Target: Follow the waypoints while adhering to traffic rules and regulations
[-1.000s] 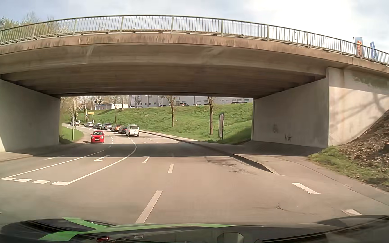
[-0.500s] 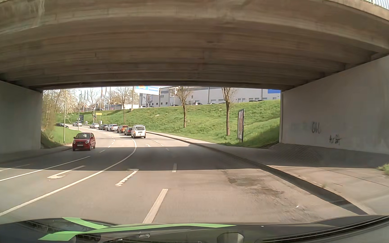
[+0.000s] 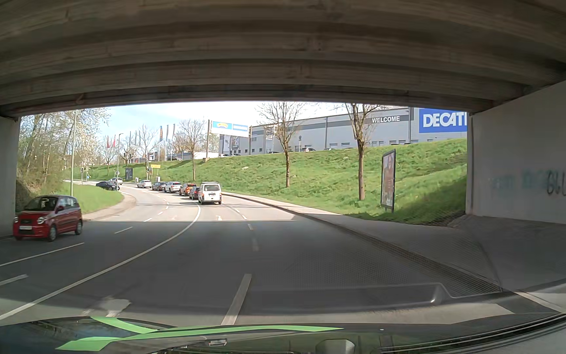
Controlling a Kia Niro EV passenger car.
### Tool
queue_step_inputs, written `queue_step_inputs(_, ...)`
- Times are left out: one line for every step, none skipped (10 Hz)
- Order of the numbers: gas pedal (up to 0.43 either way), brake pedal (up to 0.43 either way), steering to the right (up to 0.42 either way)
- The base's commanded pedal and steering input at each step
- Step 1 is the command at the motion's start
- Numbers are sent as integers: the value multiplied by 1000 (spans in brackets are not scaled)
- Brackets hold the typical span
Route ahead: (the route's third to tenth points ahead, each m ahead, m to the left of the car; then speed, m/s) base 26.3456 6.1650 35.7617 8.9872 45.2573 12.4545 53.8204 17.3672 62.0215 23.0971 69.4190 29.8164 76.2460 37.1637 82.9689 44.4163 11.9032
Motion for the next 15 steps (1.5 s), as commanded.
queue_step_inputs(59, 0, -40)
queue_step_inputs(59, 0, -37)
queue_step_inputs(59, 0, -35)
queue_step_inputs(47, 0, -34)
queue_step_inputs(28, 0, -34)
queue_step_inputs(20, 0, -34)
queue_step_inputs(20, 0, -34)
queue_step_inputs(8, 0, -34)
queue_step_inputs(0, 0, -34)
queue_step_inputs(0, 0, -34)
queue_step_inputs(0, 0, -34)
queue_step_inputs(0, 0, -35)
queue_step_inputs(8, 0, -35)
queue_step_inputs(39, 0, -36)
queue_step_inputs(47, 0, -38)
